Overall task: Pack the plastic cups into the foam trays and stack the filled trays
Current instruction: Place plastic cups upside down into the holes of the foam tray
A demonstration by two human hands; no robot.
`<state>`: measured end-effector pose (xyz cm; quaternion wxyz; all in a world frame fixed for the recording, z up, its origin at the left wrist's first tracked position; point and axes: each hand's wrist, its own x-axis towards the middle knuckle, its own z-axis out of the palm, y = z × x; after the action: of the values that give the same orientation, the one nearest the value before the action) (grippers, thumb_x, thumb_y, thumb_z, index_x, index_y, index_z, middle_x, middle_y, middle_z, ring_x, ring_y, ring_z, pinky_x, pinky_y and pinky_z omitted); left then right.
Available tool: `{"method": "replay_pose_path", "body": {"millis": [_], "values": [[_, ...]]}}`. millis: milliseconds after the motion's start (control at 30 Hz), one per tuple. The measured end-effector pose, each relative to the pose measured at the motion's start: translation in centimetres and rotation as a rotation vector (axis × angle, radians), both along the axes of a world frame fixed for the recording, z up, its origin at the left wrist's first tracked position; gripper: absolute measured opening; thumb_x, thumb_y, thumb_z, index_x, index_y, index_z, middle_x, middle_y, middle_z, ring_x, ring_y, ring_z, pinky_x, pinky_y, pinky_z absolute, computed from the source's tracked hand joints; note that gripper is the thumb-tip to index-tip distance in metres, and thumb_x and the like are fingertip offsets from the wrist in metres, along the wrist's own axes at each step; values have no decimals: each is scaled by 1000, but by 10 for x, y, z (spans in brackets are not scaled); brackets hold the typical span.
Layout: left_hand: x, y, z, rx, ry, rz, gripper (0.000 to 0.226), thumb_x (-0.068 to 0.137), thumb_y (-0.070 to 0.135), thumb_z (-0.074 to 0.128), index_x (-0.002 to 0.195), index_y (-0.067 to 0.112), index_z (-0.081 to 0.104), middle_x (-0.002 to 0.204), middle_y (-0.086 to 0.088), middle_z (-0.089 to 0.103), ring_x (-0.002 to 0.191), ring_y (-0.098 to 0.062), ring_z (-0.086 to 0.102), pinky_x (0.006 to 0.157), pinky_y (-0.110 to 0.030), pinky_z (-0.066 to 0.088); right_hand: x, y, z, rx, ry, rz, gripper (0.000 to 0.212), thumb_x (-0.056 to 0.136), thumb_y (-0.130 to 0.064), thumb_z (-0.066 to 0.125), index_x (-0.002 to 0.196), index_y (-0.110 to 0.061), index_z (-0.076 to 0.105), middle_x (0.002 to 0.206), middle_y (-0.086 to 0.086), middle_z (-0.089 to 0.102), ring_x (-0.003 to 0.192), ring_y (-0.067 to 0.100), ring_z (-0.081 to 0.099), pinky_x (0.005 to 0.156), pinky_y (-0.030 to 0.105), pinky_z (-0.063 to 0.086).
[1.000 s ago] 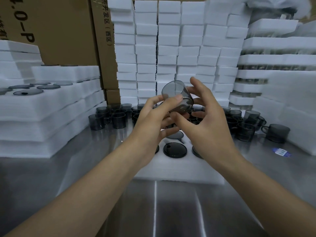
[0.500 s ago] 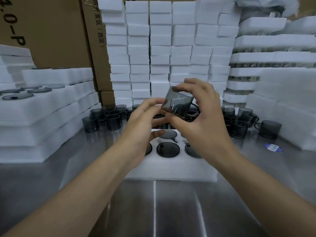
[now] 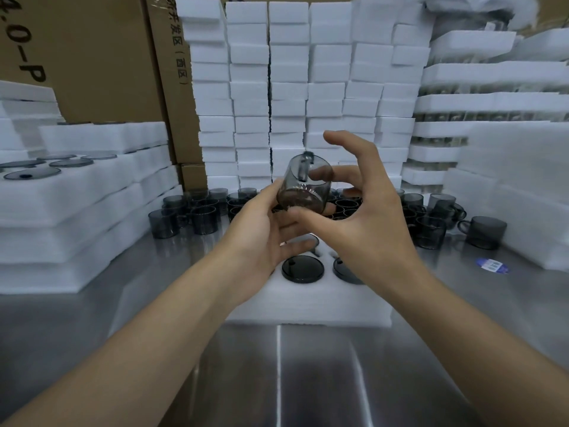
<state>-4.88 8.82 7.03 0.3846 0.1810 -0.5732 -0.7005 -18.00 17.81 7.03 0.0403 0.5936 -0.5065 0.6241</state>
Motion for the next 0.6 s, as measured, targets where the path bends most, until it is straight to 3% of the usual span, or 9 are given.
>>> {"method": "replay_pose_path", "body": {"millis": [100,200,300,400,500,600], "values": [[4,-4,-1,46,-38,151,35,113,31,47,102,15,76,99,-5,83,90,-20,81,72,-35,65,-5,-1,-1,46,30,-21,83,78,-27,91,143,-52,45,118,-17,72,117,-6,61,89,0,38],[12,-14,4,48,-50,187,43,109,52,49,118,18,75,109,-3,83,99,-19,81,77,-37,64,-6,-2,-2,81,63,-25,81,81,-23,89,145,-48,45,122,-16,71,123,-4,59,93,3,39],[17,-19,9,-40,-131,110,46,102,62,54,110,23,77,112,-4,82,98,-20,80,82,-39,61,-4,-3,-4,105,113,-2,81,82,-16,86,146,-45,45,124,-17,69,129,0,57,106,18,42],[22,-18,10,-45,-165,-15,43,100,60,56,95,24,80,106,-5,80,92,-22,78,88,-42,60,-2,-2,-3,131,188,35,82,82,-11,81,147,-45,44,128,-18,68,136,5,54,118,45,39],[27,-21,10,-30,-150,-115,34,97,50,63,93,21,81,98,-5,75,81,-21,72,82,-38,56,-2,-2,-3,155,202,90,87,83,-8,81,151,-45,42,134,-20,66,138,0,53,120,50,38],[27,-28,7,-82,-140,-92,22,86,44,75,96,25,80,98,-3,73,82,-19,70,78,-33,56,-5,-3,-5,187,216,72,94,84,-18,85,154,-56,35,142,-27,60,143,-2,47,120,53,36]]}}
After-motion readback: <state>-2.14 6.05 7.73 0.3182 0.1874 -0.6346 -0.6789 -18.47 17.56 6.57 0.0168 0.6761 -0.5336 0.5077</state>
